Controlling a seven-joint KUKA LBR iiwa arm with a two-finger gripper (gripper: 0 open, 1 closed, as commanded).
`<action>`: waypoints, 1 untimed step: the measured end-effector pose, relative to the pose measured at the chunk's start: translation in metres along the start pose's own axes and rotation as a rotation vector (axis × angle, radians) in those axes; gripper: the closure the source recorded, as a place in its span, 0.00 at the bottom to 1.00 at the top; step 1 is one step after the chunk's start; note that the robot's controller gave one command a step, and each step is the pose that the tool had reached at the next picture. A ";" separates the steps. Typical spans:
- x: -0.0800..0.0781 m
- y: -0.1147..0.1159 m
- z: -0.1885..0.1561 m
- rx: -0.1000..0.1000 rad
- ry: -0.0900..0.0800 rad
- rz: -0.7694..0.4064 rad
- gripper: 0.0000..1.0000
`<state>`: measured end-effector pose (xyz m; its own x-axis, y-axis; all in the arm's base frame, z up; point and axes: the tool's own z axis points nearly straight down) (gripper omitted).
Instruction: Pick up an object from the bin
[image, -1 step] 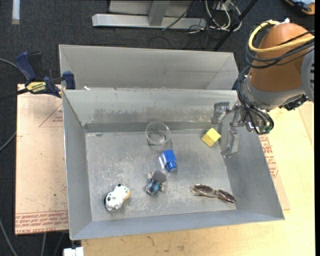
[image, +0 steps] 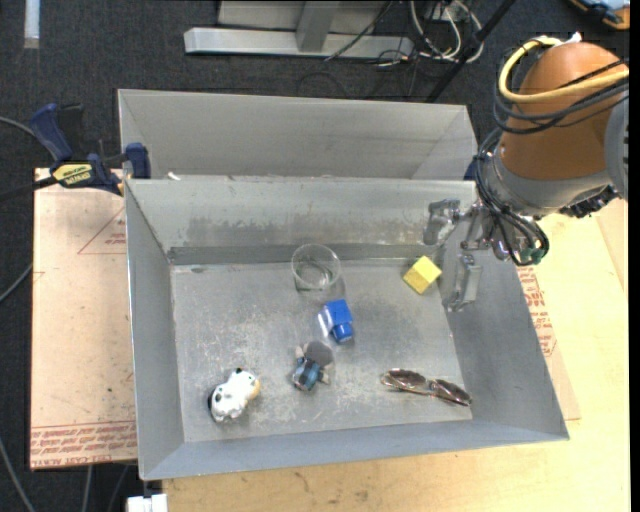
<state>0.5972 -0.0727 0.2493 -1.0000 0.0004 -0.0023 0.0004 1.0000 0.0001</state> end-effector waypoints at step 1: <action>0.044 -0.025 0.076 0.000 -0.002 -0.045 0.00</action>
Offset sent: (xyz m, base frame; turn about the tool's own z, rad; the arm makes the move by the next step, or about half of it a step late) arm -0.1090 -0.0256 -0.0893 -0.0265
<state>0.5533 -0.0981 0.1734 -0.9990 -0.0441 -0.0045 -0.0441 0.9990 -0.0004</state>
